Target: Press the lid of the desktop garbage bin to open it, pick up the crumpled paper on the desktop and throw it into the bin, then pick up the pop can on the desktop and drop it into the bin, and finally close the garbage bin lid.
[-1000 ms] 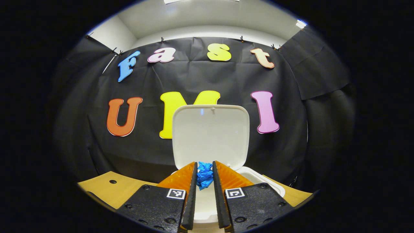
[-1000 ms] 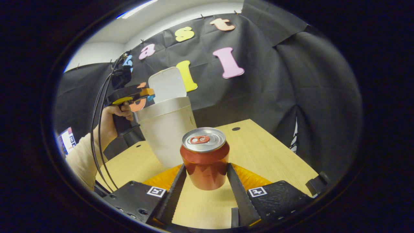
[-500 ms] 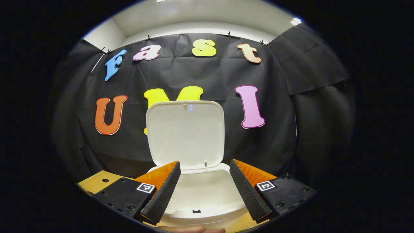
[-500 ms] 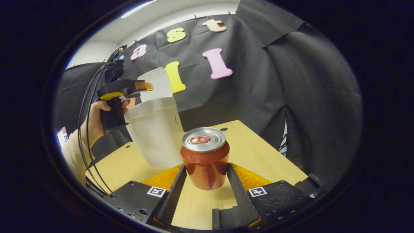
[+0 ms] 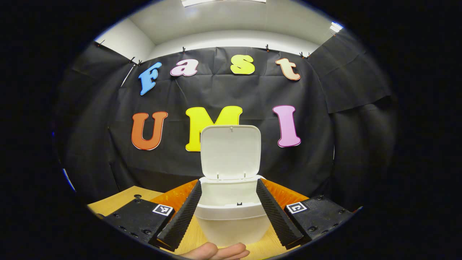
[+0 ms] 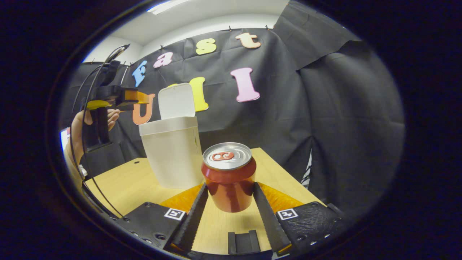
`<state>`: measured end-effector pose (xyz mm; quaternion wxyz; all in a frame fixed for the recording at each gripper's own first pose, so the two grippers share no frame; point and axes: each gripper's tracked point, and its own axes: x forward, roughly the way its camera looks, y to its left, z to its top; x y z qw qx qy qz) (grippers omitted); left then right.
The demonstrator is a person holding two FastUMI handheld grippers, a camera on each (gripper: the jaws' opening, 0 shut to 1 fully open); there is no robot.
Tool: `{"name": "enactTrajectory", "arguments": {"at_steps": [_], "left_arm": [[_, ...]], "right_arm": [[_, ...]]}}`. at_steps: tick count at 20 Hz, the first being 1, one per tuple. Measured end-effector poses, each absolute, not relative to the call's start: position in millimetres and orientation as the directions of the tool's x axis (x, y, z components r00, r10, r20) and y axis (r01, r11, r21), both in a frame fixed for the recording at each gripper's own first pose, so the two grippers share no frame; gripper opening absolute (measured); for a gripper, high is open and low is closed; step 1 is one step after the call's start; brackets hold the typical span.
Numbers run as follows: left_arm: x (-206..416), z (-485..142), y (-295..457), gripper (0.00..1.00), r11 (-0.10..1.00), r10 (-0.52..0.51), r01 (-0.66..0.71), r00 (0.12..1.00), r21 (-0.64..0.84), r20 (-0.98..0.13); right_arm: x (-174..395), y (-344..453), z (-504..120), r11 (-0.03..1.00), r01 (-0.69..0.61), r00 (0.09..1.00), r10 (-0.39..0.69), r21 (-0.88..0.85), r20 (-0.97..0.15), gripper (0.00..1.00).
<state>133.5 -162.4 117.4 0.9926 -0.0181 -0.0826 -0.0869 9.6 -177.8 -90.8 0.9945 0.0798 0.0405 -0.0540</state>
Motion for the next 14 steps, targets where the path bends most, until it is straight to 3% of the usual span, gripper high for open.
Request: {"name": "enactTrajectory", "arguments": {"at_steps": [8,14], "left_arm": [[68.9,43.2,-54.5,0.98,0.999,0.004,0.002,0.993,-0.048,0.118],[52.4,13.3,-34.5,0.98,0.994,-0.024,0.035,0.995,-0.104,0.101]], "right_arm": [[6.8,-138.5,-68.5,0.986,0.132,0.990,-0.127,0.097,-0.053,0.77],[11.0,-98.6,-68.9,0.991,0.126,0.990,-0.122,0.053,-0.071,0.77]]}}
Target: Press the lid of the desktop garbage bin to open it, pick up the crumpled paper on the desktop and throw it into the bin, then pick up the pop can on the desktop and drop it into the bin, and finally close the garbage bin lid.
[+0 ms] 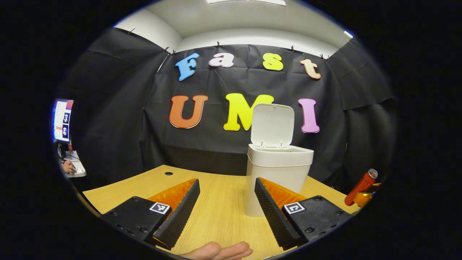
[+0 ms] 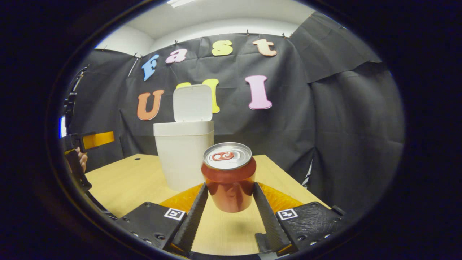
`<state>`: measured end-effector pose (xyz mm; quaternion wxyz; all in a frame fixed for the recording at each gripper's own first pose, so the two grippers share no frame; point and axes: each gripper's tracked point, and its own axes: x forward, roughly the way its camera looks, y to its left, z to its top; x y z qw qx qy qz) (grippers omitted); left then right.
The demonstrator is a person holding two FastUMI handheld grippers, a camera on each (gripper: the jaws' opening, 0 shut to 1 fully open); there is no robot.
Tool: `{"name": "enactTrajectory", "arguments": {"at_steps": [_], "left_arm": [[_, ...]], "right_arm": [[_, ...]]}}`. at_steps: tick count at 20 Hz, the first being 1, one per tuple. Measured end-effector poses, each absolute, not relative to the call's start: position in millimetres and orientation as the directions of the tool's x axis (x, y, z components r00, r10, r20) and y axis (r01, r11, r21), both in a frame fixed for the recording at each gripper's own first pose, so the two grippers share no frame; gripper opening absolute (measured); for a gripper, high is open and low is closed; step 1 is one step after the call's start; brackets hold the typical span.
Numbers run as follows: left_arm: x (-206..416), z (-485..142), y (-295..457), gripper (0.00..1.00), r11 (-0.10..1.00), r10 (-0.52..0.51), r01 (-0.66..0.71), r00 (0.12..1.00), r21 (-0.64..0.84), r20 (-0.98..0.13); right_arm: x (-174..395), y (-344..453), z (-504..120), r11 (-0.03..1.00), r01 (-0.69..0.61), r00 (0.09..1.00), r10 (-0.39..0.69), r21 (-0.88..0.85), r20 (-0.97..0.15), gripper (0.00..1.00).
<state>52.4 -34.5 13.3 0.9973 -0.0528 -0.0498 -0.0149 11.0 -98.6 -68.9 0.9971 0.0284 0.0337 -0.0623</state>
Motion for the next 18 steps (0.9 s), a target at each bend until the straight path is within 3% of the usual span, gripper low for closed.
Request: {"name": "enactTrajectory", "arguments": {"at_steps": [14,18], "left_arm": [[43.0,0.8,-51.9,0.98,0.985,-0.151,0.155,0.986,-0.073,0.065],[45.2,2.5,-41.6,0.98,0.988,-0.129,0.135,0.989,-0.074,0.069]], "right_arm": [[6.7,-63.2,-41.5,0.982,0.189,0.981,-0.189,-0.001,-0.047,0.77],[10.1,-57.0,-33.2,0.982,0.186,0.982,-0.186,-0.016,-0.030,0.77]]}}
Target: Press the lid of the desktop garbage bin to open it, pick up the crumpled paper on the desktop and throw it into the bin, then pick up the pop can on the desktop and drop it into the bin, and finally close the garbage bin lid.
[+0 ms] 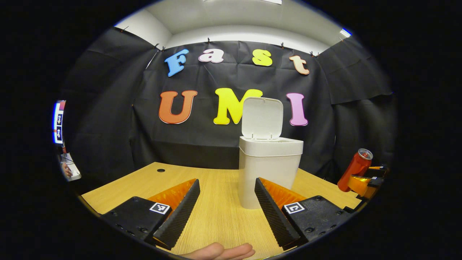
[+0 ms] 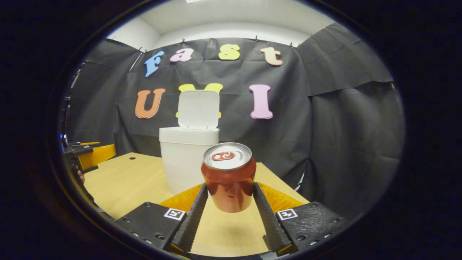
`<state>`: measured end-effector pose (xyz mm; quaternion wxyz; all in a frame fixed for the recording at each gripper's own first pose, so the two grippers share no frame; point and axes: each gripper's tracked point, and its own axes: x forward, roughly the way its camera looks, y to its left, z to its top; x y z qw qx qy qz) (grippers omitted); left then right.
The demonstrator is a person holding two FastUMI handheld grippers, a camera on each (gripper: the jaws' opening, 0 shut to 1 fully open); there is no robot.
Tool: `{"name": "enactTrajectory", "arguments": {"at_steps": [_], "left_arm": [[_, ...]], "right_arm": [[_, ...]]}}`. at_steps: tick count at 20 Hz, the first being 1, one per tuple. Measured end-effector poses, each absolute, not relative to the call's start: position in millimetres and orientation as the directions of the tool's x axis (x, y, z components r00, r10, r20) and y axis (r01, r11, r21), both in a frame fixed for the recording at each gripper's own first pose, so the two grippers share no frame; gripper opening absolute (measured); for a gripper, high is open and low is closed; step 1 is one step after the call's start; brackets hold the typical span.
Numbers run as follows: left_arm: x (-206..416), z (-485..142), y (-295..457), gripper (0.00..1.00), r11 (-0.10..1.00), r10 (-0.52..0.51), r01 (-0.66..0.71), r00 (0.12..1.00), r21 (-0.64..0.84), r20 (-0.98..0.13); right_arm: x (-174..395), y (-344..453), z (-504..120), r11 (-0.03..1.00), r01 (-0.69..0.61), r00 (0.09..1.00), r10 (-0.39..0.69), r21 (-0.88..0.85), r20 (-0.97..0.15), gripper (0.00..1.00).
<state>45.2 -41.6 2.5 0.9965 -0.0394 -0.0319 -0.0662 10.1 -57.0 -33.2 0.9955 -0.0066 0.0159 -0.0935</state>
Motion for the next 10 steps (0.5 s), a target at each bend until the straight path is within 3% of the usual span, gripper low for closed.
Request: {"name": "enactTrajectory", "arguments": {"at_steps": [10], "left_arm": [[51.3,-7.7,-28.0,0.99,0.988,-0.105,0.108,0.994,-0.109,0.035]], "right_arm": [[33.9,-46.7,32.4,0.979,0.195,0.977,-0.188,-0.067,0.099,0.77]]}}
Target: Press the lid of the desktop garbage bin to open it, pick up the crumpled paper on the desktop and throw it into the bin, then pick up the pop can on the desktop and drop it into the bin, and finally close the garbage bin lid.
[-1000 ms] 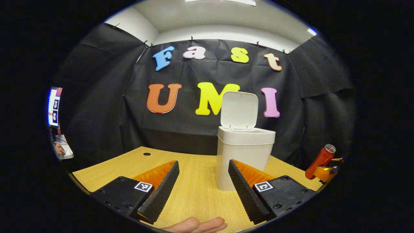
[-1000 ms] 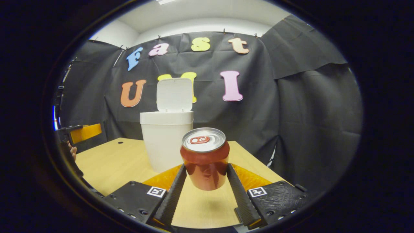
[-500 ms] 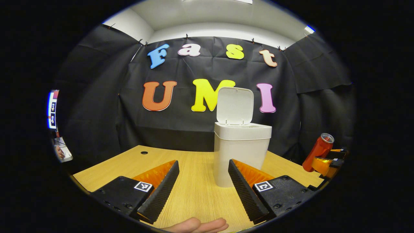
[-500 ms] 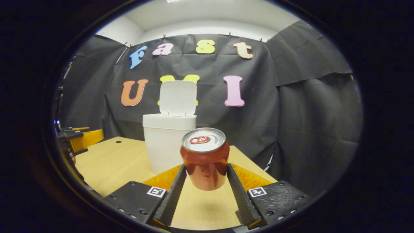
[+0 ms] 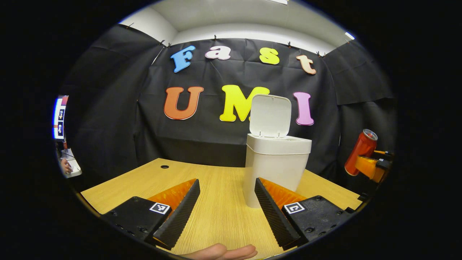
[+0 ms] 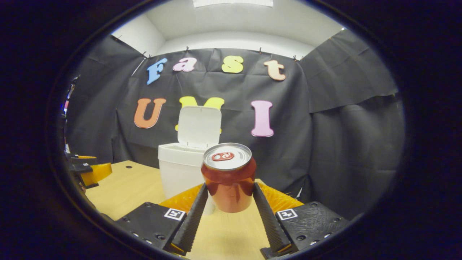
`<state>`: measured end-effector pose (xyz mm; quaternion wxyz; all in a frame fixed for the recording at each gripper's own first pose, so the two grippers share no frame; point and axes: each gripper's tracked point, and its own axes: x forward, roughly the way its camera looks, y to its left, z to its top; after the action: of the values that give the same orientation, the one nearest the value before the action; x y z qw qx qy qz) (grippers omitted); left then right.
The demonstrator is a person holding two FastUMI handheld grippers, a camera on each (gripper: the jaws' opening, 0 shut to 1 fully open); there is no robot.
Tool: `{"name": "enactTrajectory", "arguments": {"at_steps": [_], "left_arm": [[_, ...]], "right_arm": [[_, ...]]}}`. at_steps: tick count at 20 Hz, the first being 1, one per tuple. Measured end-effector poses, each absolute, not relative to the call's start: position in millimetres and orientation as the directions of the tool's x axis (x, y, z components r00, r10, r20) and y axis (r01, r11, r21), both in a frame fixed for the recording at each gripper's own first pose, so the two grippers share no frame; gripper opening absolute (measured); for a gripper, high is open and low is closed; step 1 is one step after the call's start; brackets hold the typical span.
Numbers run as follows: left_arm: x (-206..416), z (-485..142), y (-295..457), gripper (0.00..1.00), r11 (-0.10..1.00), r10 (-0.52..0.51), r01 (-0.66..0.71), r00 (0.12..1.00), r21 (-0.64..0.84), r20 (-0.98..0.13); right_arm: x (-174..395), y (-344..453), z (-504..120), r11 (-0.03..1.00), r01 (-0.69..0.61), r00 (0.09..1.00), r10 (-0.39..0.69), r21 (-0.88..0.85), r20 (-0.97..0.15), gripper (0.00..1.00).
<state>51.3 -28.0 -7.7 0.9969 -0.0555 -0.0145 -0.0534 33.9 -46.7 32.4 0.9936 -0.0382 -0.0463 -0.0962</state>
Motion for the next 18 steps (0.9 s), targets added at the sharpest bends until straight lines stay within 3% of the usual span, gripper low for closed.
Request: {"name": "enactTrajectory", "arguments": {"at_steps": [9,18], "left_arm": [[50.8,-5.3,-21.6,0.99,0.988,-0.099,0.103,0.994,-0.117,0.036],[52.3,-9.0,-16.3,0.98,0.987,-0.096,0.099,0.995,-0.129,0.030]], "right_arm": [[105.1,-18.9,121.0,0.992,0.112,0.988,-0.105,-0.054,0.110,0.77],[235.3,24.2,160.1,0.997,0.052,0.998,-0.051,-0.058,0.033,0.77]]}}
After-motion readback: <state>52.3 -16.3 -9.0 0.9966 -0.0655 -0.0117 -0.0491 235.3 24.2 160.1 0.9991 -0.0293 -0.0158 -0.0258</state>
